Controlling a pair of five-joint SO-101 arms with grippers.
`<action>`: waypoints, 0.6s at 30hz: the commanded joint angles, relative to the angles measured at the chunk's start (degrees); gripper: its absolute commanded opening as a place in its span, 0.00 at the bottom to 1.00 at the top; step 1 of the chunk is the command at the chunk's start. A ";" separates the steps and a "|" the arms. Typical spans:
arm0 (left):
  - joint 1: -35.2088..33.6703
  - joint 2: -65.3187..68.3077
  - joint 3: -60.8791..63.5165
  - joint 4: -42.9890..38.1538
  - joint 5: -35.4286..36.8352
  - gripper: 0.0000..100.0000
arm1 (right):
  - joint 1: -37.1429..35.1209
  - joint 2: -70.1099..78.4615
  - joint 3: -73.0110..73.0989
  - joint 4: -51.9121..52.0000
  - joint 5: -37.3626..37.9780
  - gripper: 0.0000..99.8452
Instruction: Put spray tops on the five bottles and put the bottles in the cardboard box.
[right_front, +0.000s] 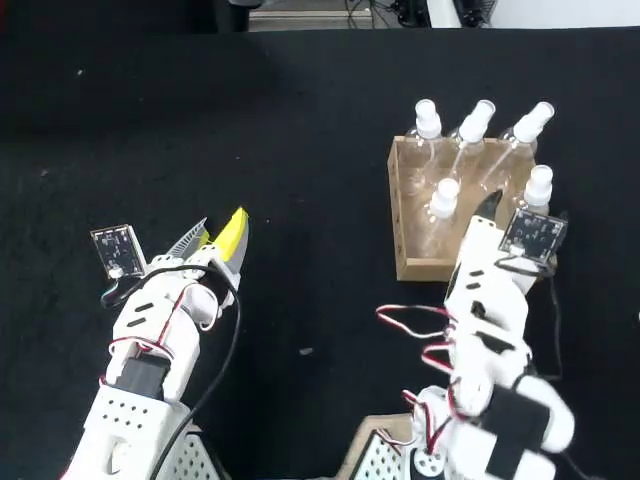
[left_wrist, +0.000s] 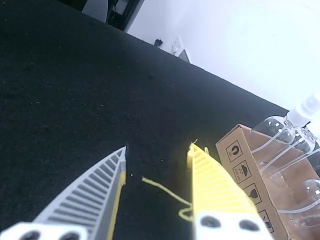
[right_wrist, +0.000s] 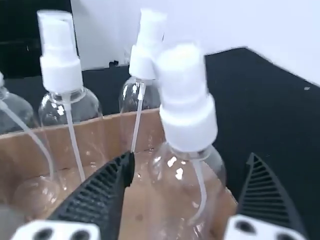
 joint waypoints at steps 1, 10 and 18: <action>0.31 -0.44 1.45 -1.32 0.62 0.18 | 0.44 -6.90 2.33 -0.79 0.26 0.30; 0.75 -0.44 1.45 -1.14 -8.53 0.18 | 4.66 -18.42 10.51 6.77 -0.09 0.26; 0.84 -0.70 1.45 -1.05 -9.49 0.04 | 11.60 -28.97 11.30 27.43 -0.18 0.03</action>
